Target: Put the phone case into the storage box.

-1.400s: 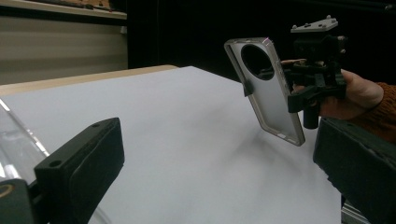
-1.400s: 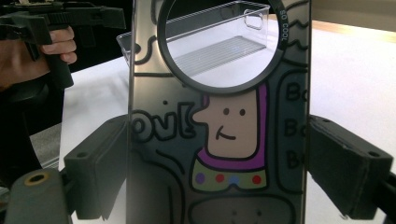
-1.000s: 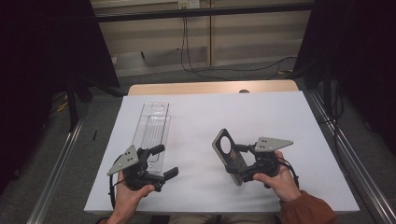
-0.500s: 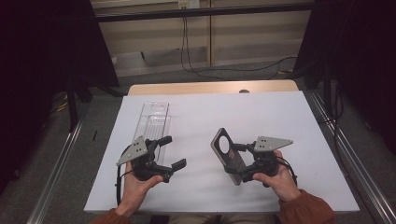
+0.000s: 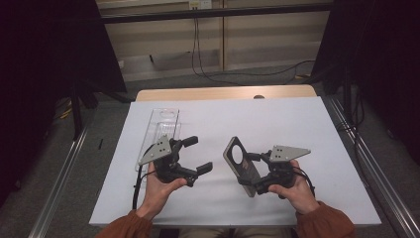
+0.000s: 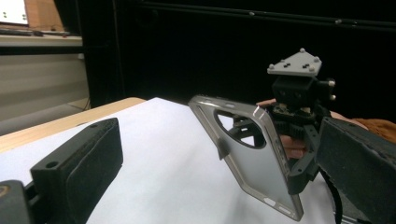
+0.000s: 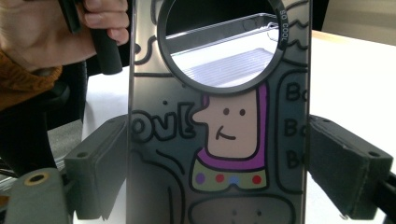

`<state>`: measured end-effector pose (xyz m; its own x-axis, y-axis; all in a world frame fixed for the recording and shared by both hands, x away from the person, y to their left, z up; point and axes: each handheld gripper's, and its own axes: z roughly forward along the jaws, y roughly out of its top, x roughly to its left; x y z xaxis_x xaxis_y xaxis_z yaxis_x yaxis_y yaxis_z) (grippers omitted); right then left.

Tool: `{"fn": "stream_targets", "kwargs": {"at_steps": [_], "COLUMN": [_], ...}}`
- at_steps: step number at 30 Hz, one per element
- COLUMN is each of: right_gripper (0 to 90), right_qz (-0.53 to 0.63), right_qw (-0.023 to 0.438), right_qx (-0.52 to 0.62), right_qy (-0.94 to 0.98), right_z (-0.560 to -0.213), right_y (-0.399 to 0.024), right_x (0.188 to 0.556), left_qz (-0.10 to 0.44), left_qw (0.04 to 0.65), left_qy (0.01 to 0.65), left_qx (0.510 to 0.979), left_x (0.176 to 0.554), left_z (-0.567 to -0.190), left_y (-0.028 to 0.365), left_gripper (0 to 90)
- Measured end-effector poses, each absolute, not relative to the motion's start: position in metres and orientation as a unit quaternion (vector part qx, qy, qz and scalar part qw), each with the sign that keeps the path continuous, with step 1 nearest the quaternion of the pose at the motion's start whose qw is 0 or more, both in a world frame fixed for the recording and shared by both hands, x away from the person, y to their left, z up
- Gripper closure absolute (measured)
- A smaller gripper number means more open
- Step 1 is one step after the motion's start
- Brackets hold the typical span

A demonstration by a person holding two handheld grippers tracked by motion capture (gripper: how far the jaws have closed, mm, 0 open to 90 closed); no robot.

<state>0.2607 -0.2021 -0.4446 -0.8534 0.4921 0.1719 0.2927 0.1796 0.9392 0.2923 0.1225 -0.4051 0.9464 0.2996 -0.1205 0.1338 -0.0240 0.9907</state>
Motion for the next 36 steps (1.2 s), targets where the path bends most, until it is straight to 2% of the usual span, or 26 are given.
{"fn": "stream_targets", "kwargs": {"at_steps": [7, 10, 22, 36], "right_gripper": [12.2, 12.2, 12.2, 12.2], "right_qz": [0.598, 0.603, 0.616, 0.628], "right_qw": [0.075, 0.069, 0.051, 0.034], "right_qx": [0.238, 0.235, 0.212, 0.200], "right_qy": [0.762, 0.759, 0.757, 0.751], "right_z": [-0.444, -0.445, -0.442, -0.440], "right_y": [-0.198, -0.198, -0.194, -0.194], "right_x": [0.259, 0.260, 0.258, 0.257], "left_qz": [0.043, 0.051, 0.006, -0.017], "left_qw": [0.692, 0.686, 0.673, 0.688], "left_qy": [0.139, 0.147, 0.107, 0.088], "left_qx": [0.707, 0.710, 0.732, 0.720], "left_x": [0.290, 0.288, 0.290, 0.297], "left_z": [-0.408, -0.409, -0.412, -0.416], "left_y": [0.118, 0.116, 0.097, 0.081], "left_gripper": [1.1, 0.8, 0.8, 0.8]}}
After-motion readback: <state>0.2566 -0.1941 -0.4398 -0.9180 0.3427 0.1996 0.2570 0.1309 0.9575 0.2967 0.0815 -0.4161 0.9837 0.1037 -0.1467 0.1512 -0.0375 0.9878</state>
